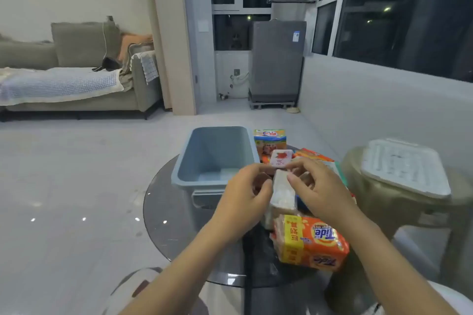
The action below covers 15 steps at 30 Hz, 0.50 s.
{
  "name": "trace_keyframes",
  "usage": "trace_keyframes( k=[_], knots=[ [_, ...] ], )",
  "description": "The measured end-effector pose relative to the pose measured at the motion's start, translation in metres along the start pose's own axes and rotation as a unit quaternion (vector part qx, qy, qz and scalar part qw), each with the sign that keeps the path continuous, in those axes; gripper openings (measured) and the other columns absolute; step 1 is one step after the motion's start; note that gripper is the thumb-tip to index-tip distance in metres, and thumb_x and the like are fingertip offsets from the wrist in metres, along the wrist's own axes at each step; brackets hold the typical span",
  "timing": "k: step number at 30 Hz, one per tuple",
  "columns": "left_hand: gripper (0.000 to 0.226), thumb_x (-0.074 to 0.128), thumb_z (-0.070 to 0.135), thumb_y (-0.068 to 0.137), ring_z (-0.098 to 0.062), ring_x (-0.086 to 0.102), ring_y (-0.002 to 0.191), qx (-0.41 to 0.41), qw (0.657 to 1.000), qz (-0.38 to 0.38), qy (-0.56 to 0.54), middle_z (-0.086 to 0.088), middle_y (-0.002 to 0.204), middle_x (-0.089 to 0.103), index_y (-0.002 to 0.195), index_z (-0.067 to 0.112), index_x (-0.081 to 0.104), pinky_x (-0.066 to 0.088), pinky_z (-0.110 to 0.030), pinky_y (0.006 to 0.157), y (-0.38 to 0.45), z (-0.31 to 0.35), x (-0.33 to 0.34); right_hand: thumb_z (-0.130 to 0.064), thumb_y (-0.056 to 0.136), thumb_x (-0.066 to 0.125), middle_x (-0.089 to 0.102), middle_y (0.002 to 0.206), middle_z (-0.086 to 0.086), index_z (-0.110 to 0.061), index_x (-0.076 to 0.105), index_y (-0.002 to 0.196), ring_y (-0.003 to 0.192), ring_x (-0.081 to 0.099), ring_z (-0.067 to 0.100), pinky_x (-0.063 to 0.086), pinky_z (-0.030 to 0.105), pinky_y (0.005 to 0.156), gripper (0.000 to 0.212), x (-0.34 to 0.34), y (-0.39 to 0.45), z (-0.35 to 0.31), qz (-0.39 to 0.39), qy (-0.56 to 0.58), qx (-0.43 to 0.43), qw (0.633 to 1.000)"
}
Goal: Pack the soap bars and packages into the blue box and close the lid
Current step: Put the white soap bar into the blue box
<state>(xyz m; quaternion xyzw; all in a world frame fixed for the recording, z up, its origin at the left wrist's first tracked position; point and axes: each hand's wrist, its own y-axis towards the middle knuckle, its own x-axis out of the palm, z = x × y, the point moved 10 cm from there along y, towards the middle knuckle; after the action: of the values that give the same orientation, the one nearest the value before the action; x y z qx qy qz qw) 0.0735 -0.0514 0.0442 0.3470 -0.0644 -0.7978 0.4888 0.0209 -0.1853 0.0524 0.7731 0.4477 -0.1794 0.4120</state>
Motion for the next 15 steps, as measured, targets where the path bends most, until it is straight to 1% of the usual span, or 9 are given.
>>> trace_keyframes(
  k=[1,3,4,6,8,9,12,13,15],
  knots=[
    [0.028,0.051,0.024,0.091,0.009,0.058,0.089,-0.005,1.0,-0.015,-0.001,0.016,0.1,0.063,0.117,0.026,0.06,0.044,-0.001,0.074,-0.003,-0.001,0.009,-0.032,0.091,0.052,0.056,0.093,-0.015,-0.039,0.053,0.1,0.073,0.058,0.006,0.051,0.02,0.061,0.012,0.001,-0.004,0.006,-0.006,-0.009,0.011,1.0],
    [0.032,0.05,0.027,0.092,0.004,0.058,0.097,-0.012,0.999,-0.035,0.014,0.012,0.112,0.064,0.123,0.024,0.057,0.048,-0.01,0.084,-0.005,-0.006,0.028,-0.033,0.09,0.051,0.056,0.093,-0.015,-0.039,0.052,0.102,0.075,0.057,0.005,0.051,0.021,0.063,0.013,0.004,-0.007,0.024,-0.015,-0.029,0.038,0.999],
    [0.035,0.049,0.028,0.093,0.002,0.057,0.103,-0.016,0.998,-0.049,0.021,0.01,0.118,0.063,0.127,0.024,0.055,0.048,-0.014,0.088,-0.006,-0.009,0.039,-0.034,0.09,0.051,0.056,0.093,-0.015,-0.038,0.053,0.104,0.074,0.057,0.005,0.05,0.019,0.062,0.014,0.009,-0.008,0.034,-0.026,-0.034,0.051,0.998],
    [0.04,0.047,0.029,0.094,-0.002,0.053,0.115,-0.034,0.997,-0.056,0.028,0.008,0.13,0.057,0.134,0.023,0.05,0.044,-0.017,0.095,0.001,-0.019,0.054,-0.035,0.09,0.051,0.057,0.094,-0.013,-0.035,0.053,0.108,0.073,0.057,0.003,0.05,0.02,0.062,0.018,0.016,-0.004,0.052,-0.04,-0.042,0.076,0.995],
    [0.044,0.045,0.029,0.096,-0.006,0.049,0.124,-0.048,0.996,-0.061,0.032,0.006,0.138,0.053,0.139,0.021,0.046,0.042,-0.023,0.104,0.012,-0.032,0.065,-0.036,0.09,0.051,0.058,0.096,-0.012,-0.033,0.053,0.113,0.075,0.057,0.002,0.051,0.022,0.064,0.024,0.024,0.003,0.07,-0.061,-0.058,0.11,0.99],
    [0.044,0.043,0.027,0.096,-0.008,0.049,0.125,-0.054,0.996,-0.068,0.03,0.005,0.139,0.052,0.14,0.021,0.044,0.042,-0.026,0.105,0.015,-0.038,0.072,-0.036,0.09,0.051,0.058,0.094,-0.013,-0.031,0.054,0.116,0.076,0.056,0.001,0.049,0.02,0.063,0.026,0.028,0.005,0.08,-0.069,-0.064,0.127,0.988],
    [0.041,0.039,0.024,0.097,-0.01,0.052,0.12,-0.072,0.993,-0.097,0.02,0.002,0.137,0.052,0.138,0.02,0.042,0.045,-0.024,0.099,0.022,-0.058,0.092,-0.036,0.09,0.051,0.055,0.081,-0.019,-0.026,0.057,0.117,0.073,0.053,-0.005,0.038,0.013,0.057,0.03,0.04,0.007,0.103,-0.083,-0.066,0.169,0.98],
    [0.041,0.038,0.025,0.098,-0.008,0.05,0.122,-0.08,0.991,-0.105,0.018,0.005,0.14,0.048,0.138,0.021,0.04,0.044,-0.021,0.099,0.023,-0.065,0.098,-0.037,0.09,0.052,0.055,0.078,-0.02,-0.025,0.058,0.116,0.071,0.055,-0.006,0.038,0.013,0.056,0.03,0.043,0.007,0.11,-0.085,-0.061,0.183,0.978],
    [0.043,0.037,0.029,0.098,-0.001,0.045,0.123,-0.11,0.987,-0.118,-0.001,0.016,0.141,0.042,0.141,0.026,0.036,0.04,-0.01,0.095,0.026,-0.08,0.109,-0.038,0.089,0.053,0.059,0.074,-0.017,-0.024,0.06,0.114,0.07,0.058,-0.003,0.041,0.015,0.056,0.03,0.05,0.006,0.117,-0.089,-0.058,0.201,0.974]
  ],
)
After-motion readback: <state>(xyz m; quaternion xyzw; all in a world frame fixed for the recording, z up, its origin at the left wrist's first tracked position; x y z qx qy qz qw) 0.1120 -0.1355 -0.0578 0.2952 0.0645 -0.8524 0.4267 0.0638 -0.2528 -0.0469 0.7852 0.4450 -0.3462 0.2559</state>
